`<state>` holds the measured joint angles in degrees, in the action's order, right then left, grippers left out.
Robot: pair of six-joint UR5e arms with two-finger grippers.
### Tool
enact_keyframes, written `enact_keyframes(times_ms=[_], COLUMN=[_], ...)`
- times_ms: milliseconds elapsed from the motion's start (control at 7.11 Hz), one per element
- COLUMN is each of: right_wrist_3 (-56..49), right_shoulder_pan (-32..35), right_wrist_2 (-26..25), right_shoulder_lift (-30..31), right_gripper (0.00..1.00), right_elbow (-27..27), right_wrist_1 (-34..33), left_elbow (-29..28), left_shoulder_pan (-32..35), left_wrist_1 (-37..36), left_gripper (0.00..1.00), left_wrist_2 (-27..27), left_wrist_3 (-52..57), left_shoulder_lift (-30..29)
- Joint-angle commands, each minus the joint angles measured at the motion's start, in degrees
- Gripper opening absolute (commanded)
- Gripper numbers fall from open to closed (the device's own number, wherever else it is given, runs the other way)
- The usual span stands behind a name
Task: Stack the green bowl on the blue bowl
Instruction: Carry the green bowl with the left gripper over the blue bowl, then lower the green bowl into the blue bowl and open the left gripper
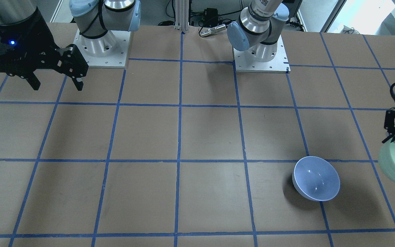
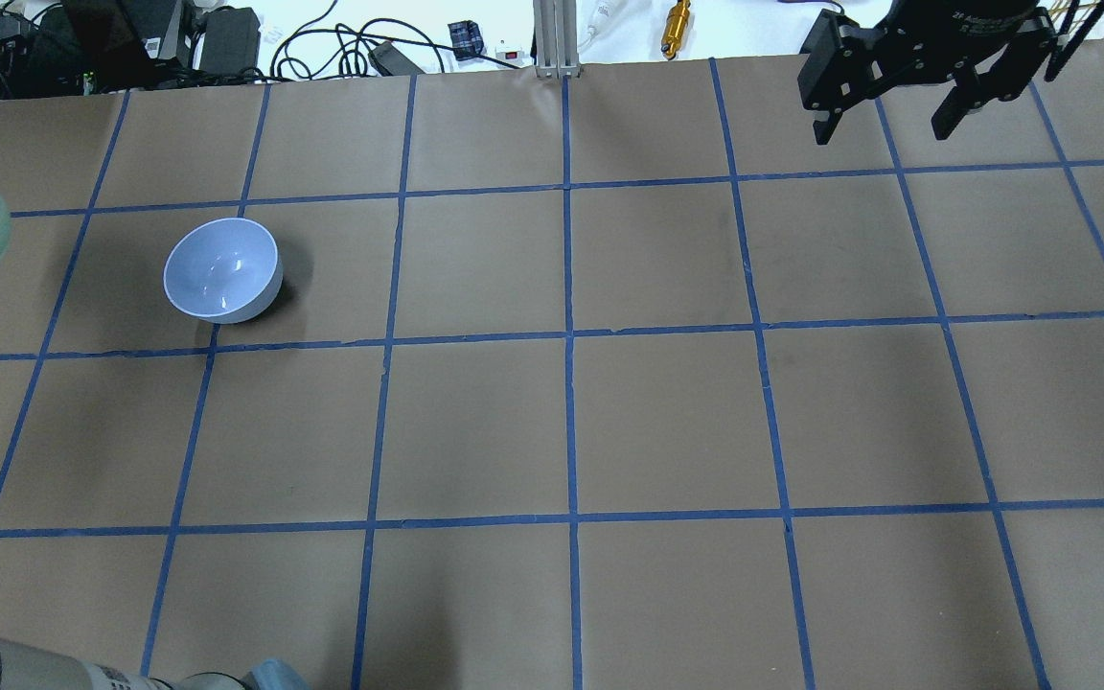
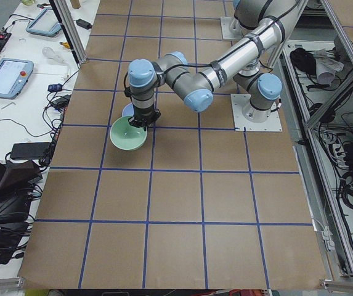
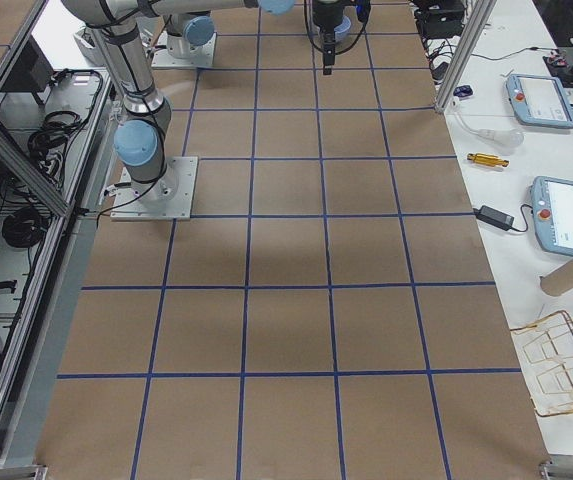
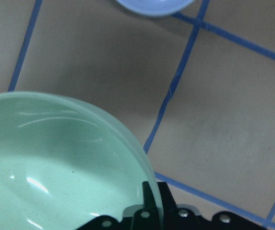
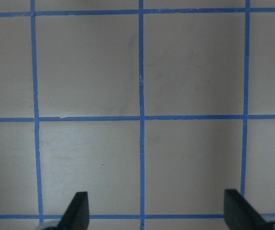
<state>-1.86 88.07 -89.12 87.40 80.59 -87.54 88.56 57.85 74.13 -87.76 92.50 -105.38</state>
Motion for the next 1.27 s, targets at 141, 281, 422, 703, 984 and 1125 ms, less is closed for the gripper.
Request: enact_keyframes(times_ms=[141, 281, 422, 703, 984, 1125], right_wrist_3=[-0.1, 0.0, -0.1, -0.1, -0.1, -0.1], right_shoulder_pan=[0.0, 0.0, 0.0, 0.0, 0.0, 0.0], right_wrist_2=[0.0, 0.0, 0.0, -0.1, -0.1, -0.1], right_shoulder_lift=[0.0, 0.0, 0.0, 0.0, 0.0, 0.0], right_gripper=[1.0, 1.0, 1.0, 1.0, 1.0, 1.0], right_elbow=[0.0, 0.0, 0.0, 0.0, 0.0, 0.0], right_wrist_1=[0.0, 0.0, 0.0, 0.0, 0.0, 0.0], left_elbow=[0.6, 2.4, 5.4, 10.2, 11.3, 11.1], left_shoulder_pan=[12.6, 13.3, 13.6, 14.2, 14.9, 15.0], left_wrist_1=[-0.7, -2.7, -4.9, -9.0, -9.3, -9.6], left_gripper=[0.0, 0.0, 0.0, 0.0, 0.0, 0.0], left_wrist_2=[0.1, -0.2, -0.5, -0.7, -3.5, -3.5], left_wrist_3=[-16.4, -16.6, -16.5, -15.7, -15.3, -15.2], left_shoulder_lift=[-2.2, -3.2, -3.3, -2.8, -2.5, -2.9])
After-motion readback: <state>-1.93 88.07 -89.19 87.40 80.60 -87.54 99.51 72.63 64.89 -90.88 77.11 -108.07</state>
